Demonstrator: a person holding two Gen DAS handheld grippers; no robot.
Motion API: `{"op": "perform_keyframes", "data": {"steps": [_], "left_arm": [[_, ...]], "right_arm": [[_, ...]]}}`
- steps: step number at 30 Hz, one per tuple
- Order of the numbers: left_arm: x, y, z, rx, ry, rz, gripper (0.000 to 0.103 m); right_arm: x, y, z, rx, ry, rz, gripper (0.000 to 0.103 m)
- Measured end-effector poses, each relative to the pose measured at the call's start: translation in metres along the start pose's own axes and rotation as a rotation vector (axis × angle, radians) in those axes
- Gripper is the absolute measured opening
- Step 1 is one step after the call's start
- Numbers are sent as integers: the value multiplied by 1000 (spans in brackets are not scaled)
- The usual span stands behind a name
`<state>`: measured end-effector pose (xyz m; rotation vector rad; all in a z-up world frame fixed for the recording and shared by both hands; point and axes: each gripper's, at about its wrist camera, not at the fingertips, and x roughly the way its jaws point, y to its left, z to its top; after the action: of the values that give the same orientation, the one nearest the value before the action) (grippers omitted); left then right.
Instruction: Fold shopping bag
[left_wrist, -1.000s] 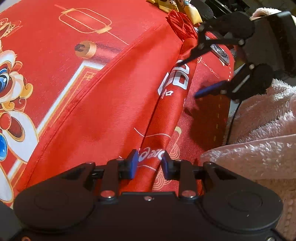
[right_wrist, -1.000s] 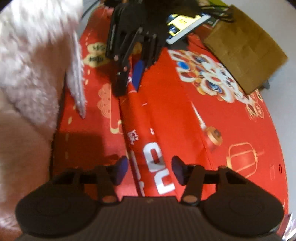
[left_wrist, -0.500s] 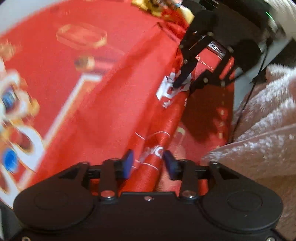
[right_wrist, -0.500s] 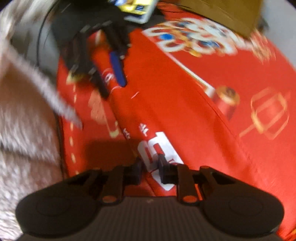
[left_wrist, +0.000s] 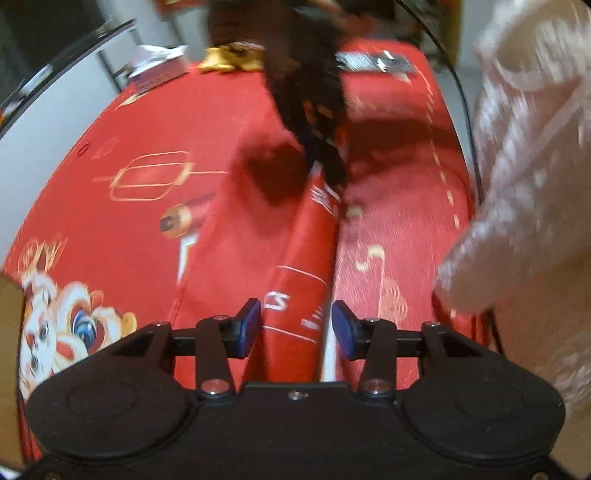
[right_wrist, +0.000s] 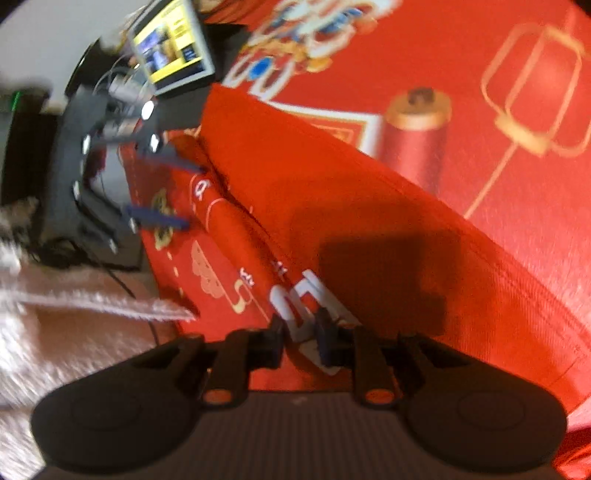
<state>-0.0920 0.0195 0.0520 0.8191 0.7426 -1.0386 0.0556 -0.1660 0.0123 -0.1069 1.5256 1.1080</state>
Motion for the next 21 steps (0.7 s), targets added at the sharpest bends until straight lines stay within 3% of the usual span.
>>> {"op": "perform_keyframes", "data": {"steps": [8, 12, 14, 16, 19, 21], "left_arm": [[11, -13, -3, 156, -13, 85, 40], [13, 4, -4, 1, 0, 20, 26], [15, 21, -4, -129, 11, -41, 25], [15, 30, -6, -190, 13, -77, 23], [15, 41, -12, -260, 3, -119, 24], [16, 46, -16, -292, -3, -138, 24]], "right_arm": [[-1, -29, 6, 202, 31, 112, 17], [-1, -36, 6, 245, 18, 140, 17], [-3, -34, 4, 238, -1, 137, 17], [-8, -28, 1, 201, -33, 111, 18], [-19, -5, -7, 84, -117, 8, 26], [-29, 17, -19, -46, -183, -132, 34]]}}
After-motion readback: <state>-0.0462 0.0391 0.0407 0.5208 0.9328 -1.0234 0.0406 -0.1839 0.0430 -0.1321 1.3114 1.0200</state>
